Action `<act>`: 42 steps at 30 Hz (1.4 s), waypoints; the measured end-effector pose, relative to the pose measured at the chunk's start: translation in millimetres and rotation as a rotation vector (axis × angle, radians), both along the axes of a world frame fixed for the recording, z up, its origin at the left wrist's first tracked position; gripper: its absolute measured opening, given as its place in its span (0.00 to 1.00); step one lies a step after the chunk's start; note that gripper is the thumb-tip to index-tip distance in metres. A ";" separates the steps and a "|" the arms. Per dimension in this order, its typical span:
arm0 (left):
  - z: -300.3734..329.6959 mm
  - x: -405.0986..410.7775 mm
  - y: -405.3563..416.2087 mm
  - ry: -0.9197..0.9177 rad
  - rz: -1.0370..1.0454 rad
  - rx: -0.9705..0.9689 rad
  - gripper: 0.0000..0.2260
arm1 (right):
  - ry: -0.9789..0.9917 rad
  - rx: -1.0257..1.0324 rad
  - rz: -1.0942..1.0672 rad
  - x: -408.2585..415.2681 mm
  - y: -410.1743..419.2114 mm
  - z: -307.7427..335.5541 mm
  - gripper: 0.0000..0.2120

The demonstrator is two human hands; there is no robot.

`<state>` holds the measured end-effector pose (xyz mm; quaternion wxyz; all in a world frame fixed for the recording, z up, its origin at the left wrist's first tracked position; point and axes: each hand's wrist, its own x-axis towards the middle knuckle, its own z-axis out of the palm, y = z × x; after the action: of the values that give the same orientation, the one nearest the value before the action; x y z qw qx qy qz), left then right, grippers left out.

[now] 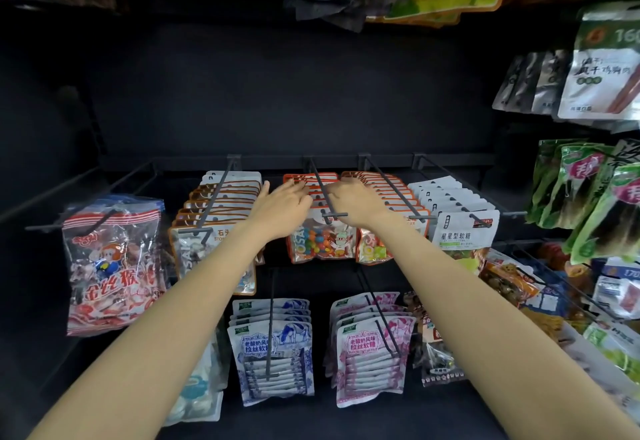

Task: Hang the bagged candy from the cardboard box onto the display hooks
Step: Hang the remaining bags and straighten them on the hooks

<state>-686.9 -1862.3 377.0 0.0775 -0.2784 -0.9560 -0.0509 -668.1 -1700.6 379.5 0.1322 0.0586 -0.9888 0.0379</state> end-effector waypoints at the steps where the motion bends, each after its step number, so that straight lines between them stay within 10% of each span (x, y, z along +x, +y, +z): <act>1: -1.7 -0.2 -0.4 -0.005 -0.003 -0.017 0.22 | -0.003 0.022 0.016 -0.7 -0.5 -0.5 0.15; 21: 3.4 4.0 1.3 0.063 -0.025 -0.070 0.20 | -0.052 -0.262 -0.102 -24.9 7.9 4.0 0.18; 42: 2.7 -15.4 -1.5 -0.014 0.027 0.032 0.22 | -0.081 -0.080 -0.080 -26.6 6.7 14.6 0.21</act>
<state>-702.3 -1863.8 379.7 0.0757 -0.2637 -0.9593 -0.0670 -694.8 -1693.9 394.0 0.0959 0.0120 -0.9925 0.0743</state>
